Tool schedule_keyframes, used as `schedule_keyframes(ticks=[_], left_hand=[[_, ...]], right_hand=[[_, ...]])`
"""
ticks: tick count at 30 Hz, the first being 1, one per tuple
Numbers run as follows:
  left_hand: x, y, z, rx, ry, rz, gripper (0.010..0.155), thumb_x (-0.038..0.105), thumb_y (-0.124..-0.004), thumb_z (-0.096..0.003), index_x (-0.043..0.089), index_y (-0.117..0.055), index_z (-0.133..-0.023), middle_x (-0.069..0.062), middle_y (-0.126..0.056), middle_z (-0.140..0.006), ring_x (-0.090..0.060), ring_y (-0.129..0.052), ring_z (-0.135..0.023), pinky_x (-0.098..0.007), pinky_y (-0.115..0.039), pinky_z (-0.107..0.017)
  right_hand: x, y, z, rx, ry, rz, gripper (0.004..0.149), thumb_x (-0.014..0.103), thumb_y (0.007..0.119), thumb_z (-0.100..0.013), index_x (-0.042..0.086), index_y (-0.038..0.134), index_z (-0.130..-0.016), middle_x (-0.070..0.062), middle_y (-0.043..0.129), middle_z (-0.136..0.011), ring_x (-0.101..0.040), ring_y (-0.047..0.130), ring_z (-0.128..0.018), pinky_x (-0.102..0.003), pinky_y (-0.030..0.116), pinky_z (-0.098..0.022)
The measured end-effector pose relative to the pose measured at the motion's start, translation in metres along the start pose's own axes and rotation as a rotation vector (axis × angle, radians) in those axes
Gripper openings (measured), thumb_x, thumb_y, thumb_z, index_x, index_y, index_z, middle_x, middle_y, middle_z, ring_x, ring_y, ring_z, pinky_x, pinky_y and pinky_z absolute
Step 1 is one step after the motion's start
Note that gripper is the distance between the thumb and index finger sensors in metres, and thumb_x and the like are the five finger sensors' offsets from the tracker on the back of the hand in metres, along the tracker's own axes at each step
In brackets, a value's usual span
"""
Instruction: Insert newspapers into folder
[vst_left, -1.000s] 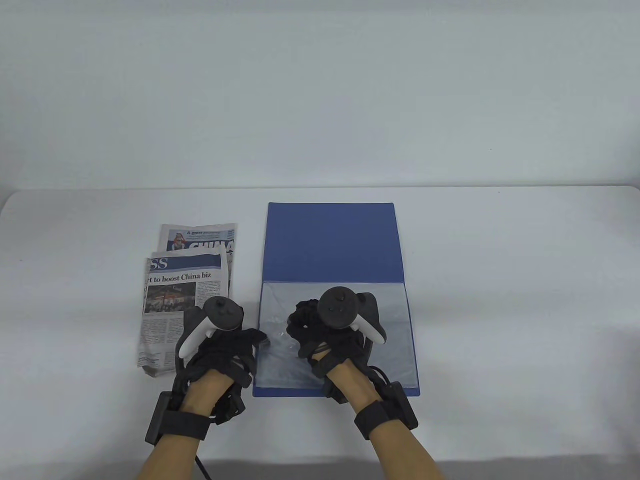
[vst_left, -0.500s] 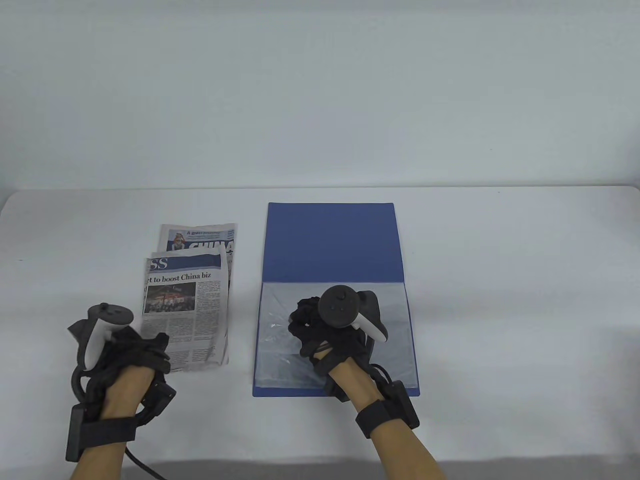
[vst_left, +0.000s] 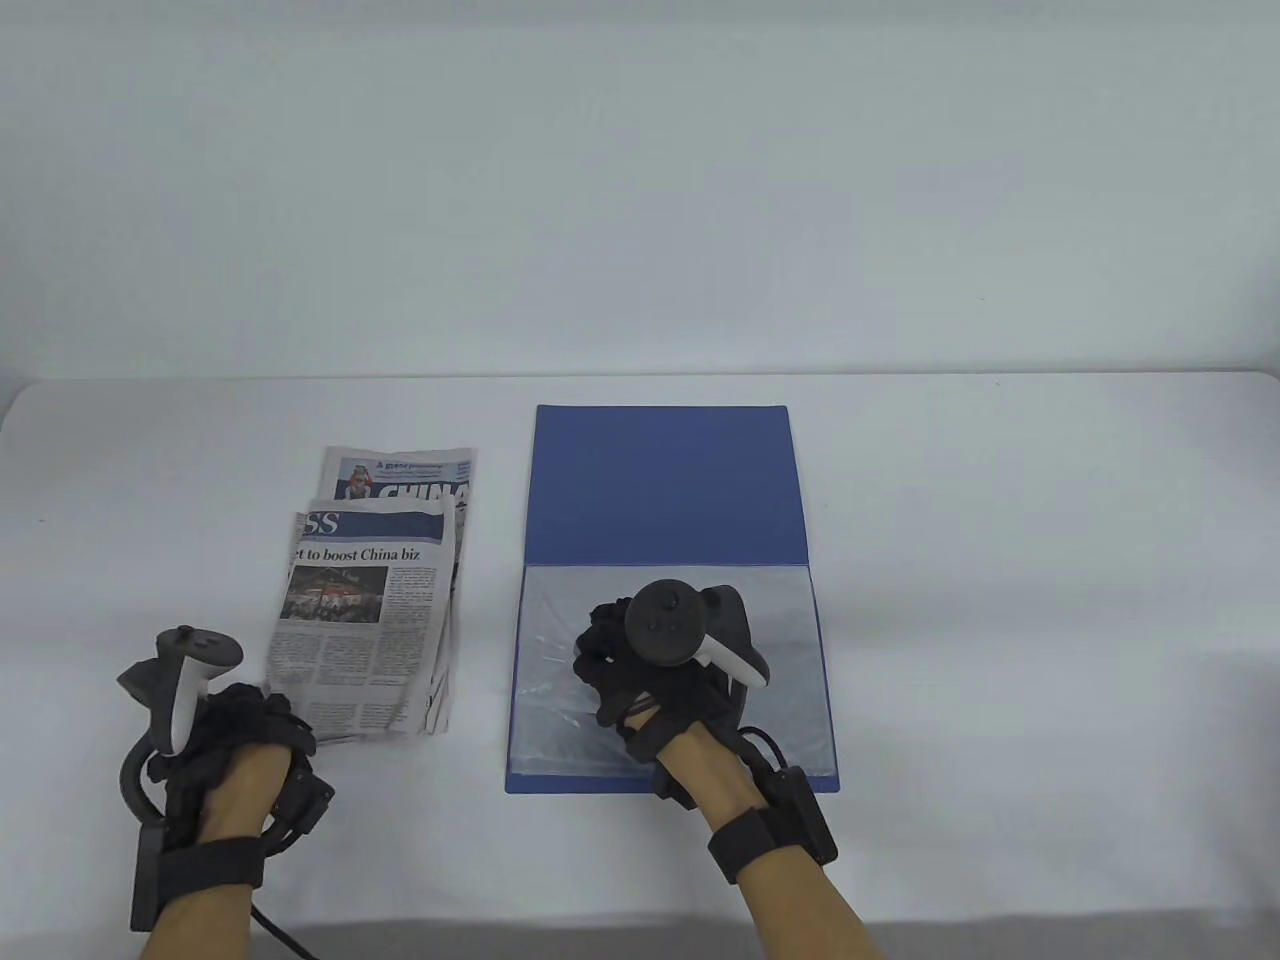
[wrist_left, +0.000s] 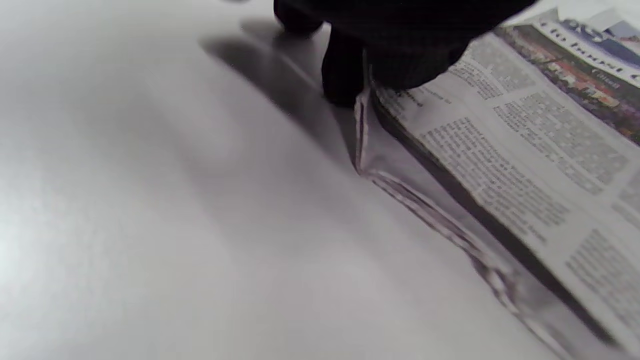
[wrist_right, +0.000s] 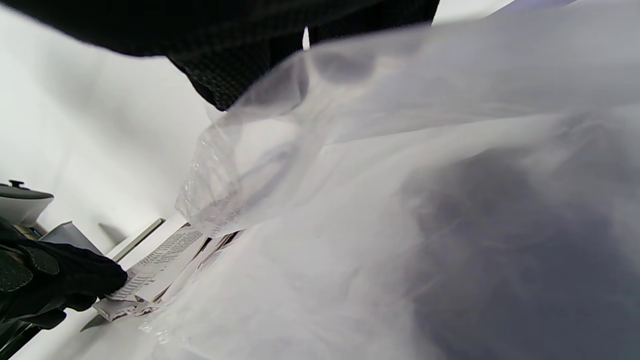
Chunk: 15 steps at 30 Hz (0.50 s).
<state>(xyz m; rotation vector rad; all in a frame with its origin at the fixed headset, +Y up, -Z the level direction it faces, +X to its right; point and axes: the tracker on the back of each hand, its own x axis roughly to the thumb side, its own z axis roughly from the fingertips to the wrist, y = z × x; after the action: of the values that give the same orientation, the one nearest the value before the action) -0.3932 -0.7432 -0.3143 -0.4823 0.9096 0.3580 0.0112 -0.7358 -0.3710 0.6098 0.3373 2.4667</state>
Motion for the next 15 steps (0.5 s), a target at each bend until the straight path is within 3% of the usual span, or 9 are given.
schedule_keyframes(ticks=[1,5,8,10,11,15], left_hand=[[0.003,0.002,0.004,0.051,-0.001,-0.040,0.047,0.050,-0.068,-0.0634,0.029,-0.070,-0.105,0.004,-0.048,-0.127,-0.035,-0.033,-0.122,-0.060,-0.031,-0.091],[0.015,0.012,0.025,0.251,-0.054,-0.072,0.047,0.050,-0.068,-0.0643,0.030,-0.066,-0.106,0.007,-0.045,-0.128,-0.032,-0.032,-0.123,-0.060,-0.027,-0.092],[0.018,0.017,0.034,0.292,-0.111,-0.022,0.049,0.047,-0.068,-0.0658,0.030,-0.052,-0.108,0.005,-0.037,-0.128,-0.032,-0.033,-0.123,-0.060,-0.027,-0.093],[0.013,0.019,0.033,0.252,-0.166,0.113,0.051,0.047,-0.066,-0.0661,0.033,-0.041,-0.108,0.006,-0.034,-0.128,-0.030,-0.039,-0.124,-0.057,-0.033,-0.095],[0.008,0.020,0.029,0.176,-0.231,0.235,0.051,0.047,-0.064,-0.0666,0.036,-0.037,-0.108,0.008,-0.037,-0.127,-0.027,-0.044,-0.124,-0.054,-0.035,-0.096],[-0.013,0.016,0.011,-0.016,-0.385,0.798,0.048,0.041,-0.065,-0.0667,0.037,-0.043,-0.109,0.012,-0.078,-0.105,-0.020,-0.088,-0.098,-0.047,-0.059,-0.090]], right_hand=[[0.000,0.000,0.000,-0.002,-0.001,0.001,0.036,0.030,0.083,-0.057,0.012,0.078,-0.088,-0.020,0.057,-0.105,-0.046,0.051,-0.098,-0.076,0.030,-0.063],[-0.002,-0.003,0.000,-0.015,0.002,-0.010,0.036,0.030,0.083,-0.057,0.012,0.078,-0.088,-0.020,0.057,-0.105,-0.047,0.050,-0.098,-0.076,0.030,-0.063],[-0.004,-0.005,0.001,-0.024,0.006,-0.011,0.036,0.030,0.083,-0.057,0.012,0.078,-0.088,-0.020,0.056,-0.106,-0.047,0.050,-0.098,-0.076,0.030,-0.063],[-0.004,-0.006,0.001,-0.030,0.007,-0.018,0.036,0.030,0.083,-0.057,0.012,0.078,-0.088,-0.021,0.057,-0.105,-0.047,0.050,-0.098,-0.076,0.030,-0.063],[-0.005,-0.006,0.002,-0.030,0.007,-0.019,0.036,0.030,0.083,-0.057,0.012,0.078,-0.088,-0.021,0.057,-0.105,-0.047,0.050,-0.098,-0.076,0.030,-0.063],[-0.005,-0.006,0.002,-0.034,0.005,-0.018,0.036,0.030,0.083,-0.058,0.012,0.077,-0.088,-0.021,0.057,-0.105,-0.047,0.051,-0.098,-0.076,0.030,-0.063]])
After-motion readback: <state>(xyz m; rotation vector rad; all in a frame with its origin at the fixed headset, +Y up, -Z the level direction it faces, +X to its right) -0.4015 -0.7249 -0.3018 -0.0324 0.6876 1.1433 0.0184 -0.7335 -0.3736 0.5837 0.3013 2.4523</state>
